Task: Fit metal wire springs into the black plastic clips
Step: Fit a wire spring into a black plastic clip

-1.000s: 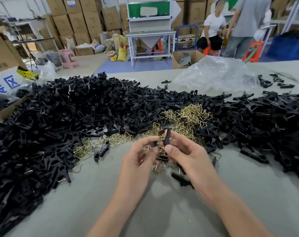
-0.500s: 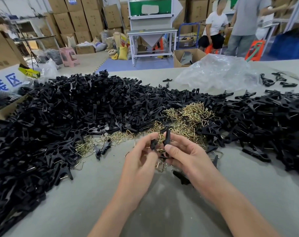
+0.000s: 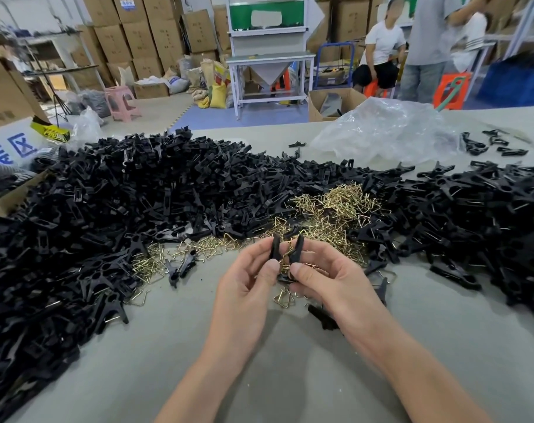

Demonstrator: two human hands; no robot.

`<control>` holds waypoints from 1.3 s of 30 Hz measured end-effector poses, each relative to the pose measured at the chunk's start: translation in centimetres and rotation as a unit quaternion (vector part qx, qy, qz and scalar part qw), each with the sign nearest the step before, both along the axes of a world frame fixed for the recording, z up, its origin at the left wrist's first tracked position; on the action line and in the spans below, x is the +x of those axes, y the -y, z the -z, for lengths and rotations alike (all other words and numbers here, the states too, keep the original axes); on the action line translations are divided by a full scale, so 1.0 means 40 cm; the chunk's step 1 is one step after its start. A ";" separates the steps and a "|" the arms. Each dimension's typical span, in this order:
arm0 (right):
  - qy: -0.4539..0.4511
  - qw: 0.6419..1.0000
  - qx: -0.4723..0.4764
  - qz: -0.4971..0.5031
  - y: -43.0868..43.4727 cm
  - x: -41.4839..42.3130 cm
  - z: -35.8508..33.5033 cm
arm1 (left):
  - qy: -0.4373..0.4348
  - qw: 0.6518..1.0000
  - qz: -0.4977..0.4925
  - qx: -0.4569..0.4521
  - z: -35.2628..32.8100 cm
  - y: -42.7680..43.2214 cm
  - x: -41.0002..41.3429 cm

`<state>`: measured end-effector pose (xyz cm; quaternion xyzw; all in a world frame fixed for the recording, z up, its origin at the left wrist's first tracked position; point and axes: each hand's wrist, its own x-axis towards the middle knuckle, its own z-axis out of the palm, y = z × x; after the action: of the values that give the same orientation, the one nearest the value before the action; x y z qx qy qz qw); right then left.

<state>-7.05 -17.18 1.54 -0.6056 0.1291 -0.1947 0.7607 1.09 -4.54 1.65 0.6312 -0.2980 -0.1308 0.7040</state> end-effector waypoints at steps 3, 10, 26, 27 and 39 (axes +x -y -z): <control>0.006 1.000 -0.023 0.005 -0.004 -0.002 -0.005 | -0.017 1.000 -0.002 0.006 0.005 0.000 -0.005; 0.008 0.999 -0.038 0.010 -0.008 0.000 -0.005 | -0.026 1.000 0.003 0.015 0.010 0.001 -0.005; 0.011 0.998 -0.059 0.021 -0.002 -0.002 -0.003 | -0.024 0.999 -0.028 0.001 0.005 -0.004 -0.007; 0.011 0.998 -0.063 0.021 -0.002 -0.002 -0.003 | -0.024 0.999 -0.034 0.005 0.006 -0.004 -0.008; 0.022 0.994 -0.106 0.017 0.004 -0.004 -0.003 | -0.040 0.999 0.002 0.024 -0.004 -0.008 -0.015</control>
<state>-7.22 -17.34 1.64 -0.6757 0.1017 -0.2336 0.6917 0.48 -4.22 1.80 0.6416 -0.2676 -0.1643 0.6998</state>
